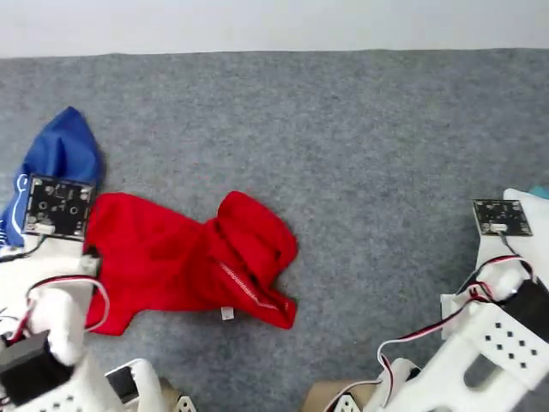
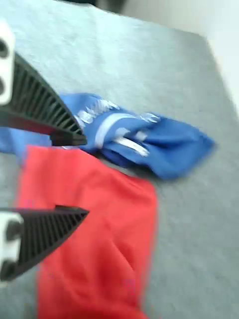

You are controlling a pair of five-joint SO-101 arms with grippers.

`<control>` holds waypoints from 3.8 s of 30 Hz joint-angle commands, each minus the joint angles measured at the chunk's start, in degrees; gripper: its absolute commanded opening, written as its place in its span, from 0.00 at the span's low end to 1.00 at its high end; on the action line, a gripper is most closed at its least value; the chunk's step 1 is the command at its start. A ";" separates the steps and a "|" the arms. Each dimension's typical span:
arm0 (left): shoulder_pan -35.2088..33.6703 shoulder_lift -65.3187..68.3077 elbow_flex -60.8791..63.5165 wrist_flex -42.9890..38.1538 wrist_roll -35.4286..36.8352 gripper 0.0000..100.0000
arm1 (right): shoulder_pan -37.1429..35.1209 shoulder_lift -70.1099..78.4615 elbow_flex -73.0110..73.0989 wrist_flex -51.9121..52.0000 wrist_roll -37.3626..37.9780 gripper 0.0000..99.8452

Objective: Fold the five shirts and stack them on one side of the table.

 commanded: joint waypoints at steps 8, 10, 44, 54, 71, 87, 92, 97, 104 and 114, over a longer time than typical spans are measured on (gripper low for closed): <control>-15.65 0.79 20.35 -17.49 -10.37 0.15 | -9.45 -0.92 -0.18 2.15 0.26 0.01; -16.00 0.79 21.85 -17.41 -10.46 0.15 | -9.54 -0.84 -0.18 2.15 0.26 0.01; -19.34 63.21 -13.85 -5.54 -3.78 0.20 | -9.45 -1.19 -0.09 2.42 0.26 0.01; -22.68 64.09 -13.76 -10.64 -5.98 0.21 | -9.45 -1.19 -0.09 2.42 0.26 0.01; -22.42 71.38 -13.41 -13.01 -5.98 0.20 | -9.54 -1.19 -0.09 2.42 0.35 0.01; -21.27 74.73 -13.67 -11.16 -6.15 0.10 | -9.54 -1.19 -0.09 2.42 0.35 0.01; -17.41 70.59 -13.58 -5.89 -7.82 0.01 | -9.63 -1.19 -0.09 2.42 0.35 0.01; -14.15 61.80 -13.49 -2.81 -7.74 0.01 | -9.63 -1.19 -0.09 2.42 0.35 0.01; -10.29 51.52 -12.79 0.18 -7.74 0.01 | -9.71 -1.19 -0.09 2.33 0.35 0.01; -10.20 59.60 -10.51 -1.93 -7.74 0.07 | -9.71 -1.19 -0.09 2.33 0.35 0.01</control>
